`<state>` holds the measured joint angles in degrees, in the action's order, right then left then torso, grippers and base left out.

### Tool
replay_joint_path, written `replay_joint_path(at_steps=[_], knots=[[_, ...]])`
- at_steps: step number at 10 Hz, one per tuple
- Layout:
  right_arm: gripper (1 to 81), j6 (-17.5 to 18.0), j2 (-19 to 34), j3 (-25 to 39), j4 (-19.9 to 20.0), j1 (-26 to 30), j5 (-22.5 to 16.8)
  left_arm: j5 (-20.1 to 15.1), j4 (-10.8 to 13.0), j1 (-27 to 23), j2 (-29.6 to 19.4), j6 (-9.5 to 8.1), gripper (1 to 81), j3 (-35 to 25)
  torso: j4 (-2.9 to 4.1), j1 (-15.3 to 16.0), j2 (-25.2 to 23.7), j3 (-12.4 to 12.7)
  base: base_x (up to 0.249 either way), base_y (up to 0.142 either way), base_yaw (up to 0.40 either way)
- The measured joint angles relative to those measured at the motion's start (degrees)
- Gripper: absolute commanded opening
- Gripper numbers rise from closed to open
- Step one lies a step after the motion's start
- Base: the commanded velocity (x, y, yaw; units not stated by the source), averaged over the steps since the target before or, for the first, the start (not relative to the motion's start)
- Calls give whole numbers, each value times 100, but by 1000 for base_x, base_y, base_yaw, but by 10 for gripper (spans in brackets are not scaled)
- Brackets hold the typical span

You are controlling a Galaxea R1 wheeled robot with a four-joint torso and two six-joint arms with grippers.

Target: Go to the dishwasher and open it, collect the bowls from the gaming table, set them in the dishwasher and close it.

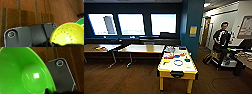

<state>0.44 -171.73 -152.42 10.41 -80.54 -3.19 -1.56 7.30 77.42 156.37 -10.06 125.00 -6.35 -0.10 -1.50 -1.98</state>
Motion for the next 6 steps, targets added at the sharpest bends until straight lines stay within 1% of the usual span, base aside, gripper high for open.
replay_joint_path(at_steps=[1, 2, 3, 4, 6], knots=[[10, 68, 6, -20, 11, -145, 20, -102, -2, 162, 48, 0, 10, 74, 0, -4, -6, 2, 0, 0, -119], [10, 11, 32, -34, -2, -44, -5, -100, 0, 124, 94, 0, 10, 188, 0, 2, -6, 0, 0, 0, -177], [10, 0, 26, -32, -5, 65, 11, -1, 0, -9, 124, 0, 10, 317, 0, 5, -6, 2, 0, 0, -245], [10, -2, -13, -32, -16, 94, 22, 51, 0, -90, 173, 0, 10, 457, 0, 9, -4, 2, 0, 0, -307], [10, -4, -21, -26, -24, 41, -39, 2, 2, 102, 315, 0, 10, 673, 0, 9, -4, 0, 0, 0, -371]])
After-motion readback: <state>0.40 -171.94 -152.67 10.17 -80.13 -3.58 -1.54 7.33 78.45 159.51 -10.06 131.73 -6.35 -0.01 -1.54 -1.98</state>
